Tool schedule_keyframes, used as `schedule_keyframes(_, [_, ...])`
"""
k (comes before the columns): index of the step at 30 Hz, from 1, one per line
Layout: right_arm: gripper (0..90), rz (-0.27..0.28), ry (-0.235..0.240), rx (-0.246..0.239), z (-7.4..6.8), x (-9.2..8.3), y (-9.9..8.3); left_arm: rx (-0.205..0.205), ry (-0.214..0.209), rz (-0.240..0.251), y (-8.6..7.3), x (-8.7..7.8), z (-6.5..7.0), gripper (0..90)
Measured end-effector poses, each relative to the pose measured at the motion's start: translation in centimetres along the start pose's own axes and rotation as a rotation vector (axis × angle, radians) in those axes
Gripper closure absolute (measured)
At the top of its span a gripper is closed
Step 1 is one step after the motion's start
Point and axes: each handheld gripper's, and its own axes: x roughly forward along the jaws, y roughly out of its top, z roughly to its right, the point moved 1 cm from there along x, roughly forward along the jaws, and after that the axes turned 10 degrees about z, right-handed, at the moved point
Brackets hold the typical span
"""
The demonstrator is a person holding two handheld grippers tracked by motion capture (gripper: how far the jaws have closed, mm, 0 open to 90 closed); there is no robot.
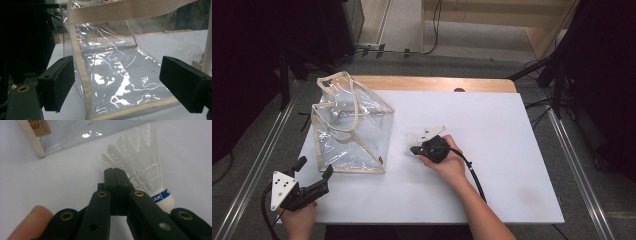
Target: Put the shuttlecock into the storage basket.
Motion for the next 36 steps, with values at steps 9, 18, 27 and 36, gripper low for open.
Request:
schedule_keyframes(9, [88.0,0.007,-0.035,0.023,1.3,0.3,1.1,0.001,0.0,0.0,0.0,0.0,0.0,13.7])
schedule_keyframes(18, [88.0,0.0,-0.081,0.046,3.0,0.8,1.9,0.003,0.0,-0.002,0.0,0.0,0.0,13.7])
schedule_keyframes(27, [87.9,0.022,-0.097,0.063,3.9,0.0,1.9,0.003,0.0,-0.003,0.0,0.0,0.1,13.7])
schedule_keyframes(36, [61.4,0.12,-0.158,0.092,5.1,-3.4,2.3,0.004,0.0,-0.004,0.0,0.0,0.0,13.7])
